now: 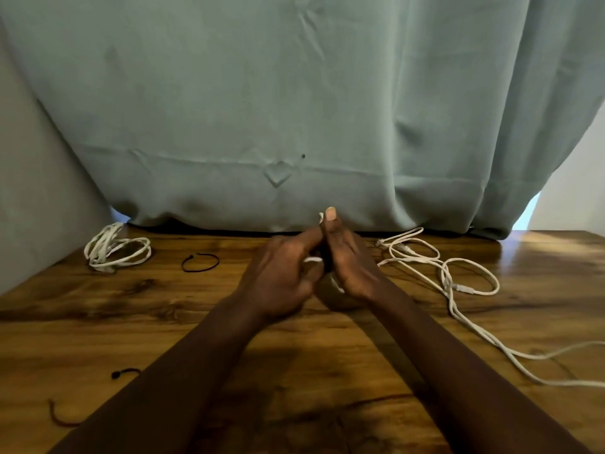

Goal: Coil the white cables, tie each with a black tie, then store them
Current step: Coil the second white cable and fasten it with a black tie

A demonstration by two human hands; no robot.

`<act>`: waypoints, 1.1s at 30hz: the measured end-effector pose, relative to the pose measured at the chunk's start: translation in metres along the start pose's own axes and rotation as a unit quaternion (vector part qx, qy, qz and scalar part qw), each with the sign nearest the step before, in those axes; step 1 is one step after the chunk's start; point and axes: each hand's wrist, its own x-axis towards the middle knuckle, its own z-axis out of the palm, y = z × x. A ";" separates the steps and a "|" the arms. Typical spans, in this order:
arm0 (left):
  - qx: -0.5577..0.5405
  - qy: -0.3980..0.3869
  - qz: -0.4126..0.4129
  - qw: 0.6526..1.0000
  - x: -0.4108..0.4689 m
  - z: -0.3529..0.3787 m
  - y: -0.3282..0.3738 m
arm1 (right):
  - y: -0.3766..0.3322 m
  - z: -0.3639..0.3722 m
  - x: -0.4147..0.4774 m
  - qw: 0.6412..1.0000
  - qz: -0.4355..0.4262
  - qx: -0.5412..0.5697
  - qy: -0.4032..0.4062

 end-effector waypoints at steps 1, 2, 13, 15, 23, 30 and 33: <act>-0.036 0.038 -0.020 0.998 0.002 -0.004 0.000 | 0.001 -0.001 0.002 1.000 -0.017 -0.009 -0.017; -0.062 0.073 -0.034 0.995 0.004 -0.008 0.000 | 0.000 -0.001 0.002 0.999 -0.037 -0.020 -0.032; -0.268 0.037 -0.180 0.946 0.009 -0.041 -0.032 | -0.015 0.000 0.004 0.904 0.153 0.361 -0.172; -0.313 0.015 -0.235 0.920 0.009 -0.041 -0.035 | -0.008 -0.004 0.004 0.858 0.175 0.444 -0.192; -0.465 -0.082 -0.319 0.822 -0.002 -0.002 -0.030 | -0.004 0.007 0.001 0.798 0.196 0.557 -0.118; -0.544 -0.018 -0.356 0.760 0.002 -0.006 -0.035 | -0.002 0.011 0.007 0.775 0.193 0.592 -0.105; -0.556 -0.042 -0.363 0.747 0.001 -0.003 -0.033 | -0.003 0.010 0.009 0.782 0.202 0.579 -0.113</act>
